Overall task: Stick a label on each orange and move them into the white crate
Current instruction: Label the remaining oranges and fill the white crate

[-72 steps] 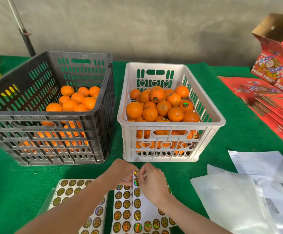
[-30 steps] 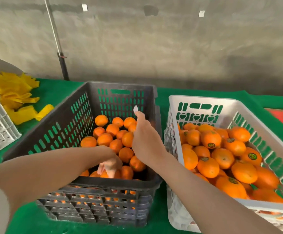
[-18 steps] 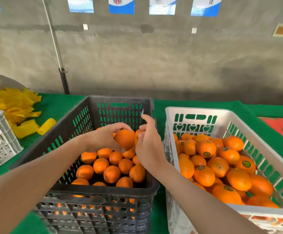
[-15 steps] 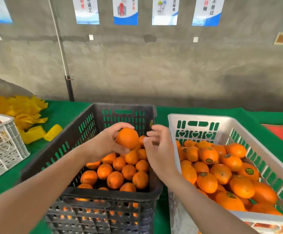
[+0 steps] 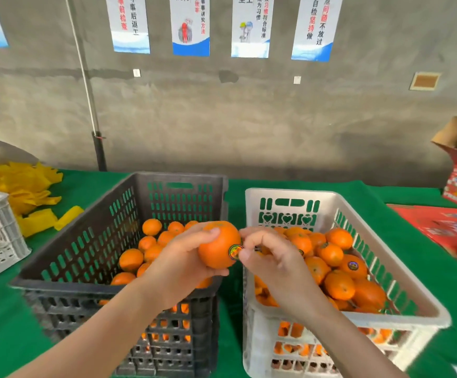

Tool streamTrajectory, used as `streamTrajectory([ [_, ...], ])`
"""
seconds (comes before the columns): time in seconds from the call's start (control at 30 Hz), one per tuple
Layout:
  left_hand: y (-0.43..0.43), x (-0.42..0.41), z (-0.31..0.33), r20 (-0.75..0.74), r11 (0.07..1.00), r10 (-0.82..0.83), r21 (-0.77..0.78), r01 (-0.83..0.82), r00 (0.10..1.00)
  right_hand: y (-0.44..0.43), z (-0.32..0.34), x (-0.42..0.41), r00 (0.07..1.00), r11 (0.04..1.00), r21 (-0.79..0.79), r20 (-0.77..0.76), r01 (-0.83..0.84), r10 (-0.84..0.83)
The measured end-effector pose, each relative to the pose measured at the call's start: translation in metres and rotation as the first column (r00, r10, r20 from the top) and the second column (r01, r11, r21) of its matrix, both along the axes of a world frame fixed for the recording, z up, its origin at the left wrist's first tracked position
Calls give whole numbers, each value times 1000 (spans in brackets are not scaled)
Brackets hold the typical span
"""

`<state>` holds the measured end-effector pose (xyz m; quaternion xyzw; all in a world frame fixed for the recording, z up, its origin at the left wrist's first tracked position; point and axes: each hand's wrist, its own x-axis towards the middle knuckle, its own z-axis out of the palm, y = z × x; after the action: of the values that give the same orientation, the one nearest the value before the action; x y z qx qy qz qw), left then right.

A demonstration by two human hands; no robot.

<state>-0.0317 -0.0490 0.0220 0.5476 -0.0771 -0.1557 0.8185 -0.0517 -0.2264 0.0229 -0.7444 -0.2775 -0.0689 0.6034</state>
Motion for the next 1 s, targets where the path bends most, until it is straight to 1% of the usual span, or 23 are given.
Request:
streamTrajectory([
  [0.07, -12, -6, 0, -8, 1000, 3, 17, -3, 1000, -11, 0, -2, 999, 995, -99, 44, 25, -20],
  [0.23, -35, -14, 0, -24, 997, 28, 73, -26, 999, -33, 1, -4, 996, 967, -247, 81, 59, -40],
  [0.43, -54, -21, -1, -34, 997, 42, 72, -39, 999, -47, 5, -8, 993, 945, -312, 93, 96, -70],
  [0.63, -66, -22, -7, -24, 988, 99, 120, -96, 995, -53, 7, -8, 972, 888, -404, 162, 221, -168],
  [0.7, -68, -22, -9, -10, 983, 117, 142, -115, 993, -52, 5, -9, 963, 872, -412, 170, 263, -210],
  [0.77, -70, -21, -12, -29, 984, 127, 129, -122, 992, -52, 3, -9, 948, 873, -371, 158, 317, -277],
  [0.83, -69, -21, -17, -67, 989, 129, 85, -123, 989, -52, -4, -10, 926, 878, -297, 95, 376, -365],
  [0.87, -69, -20, -19, -82, 991, 120, 63, -115, 989, -52, -9, -10, 927, 891, -259, 54, 372, -371],
  [0.93, -72, -19, -22, -84, 999, 47, 22, -46, 995, -48, -21, -12, 959, 931, -241, -2, 274, -282],
  [1.0, -78, -14, -25, -79, 1000, 16, -13, -17, 997, -45, -35, -11, 981, 942, -272, 57, 196, -188],
])
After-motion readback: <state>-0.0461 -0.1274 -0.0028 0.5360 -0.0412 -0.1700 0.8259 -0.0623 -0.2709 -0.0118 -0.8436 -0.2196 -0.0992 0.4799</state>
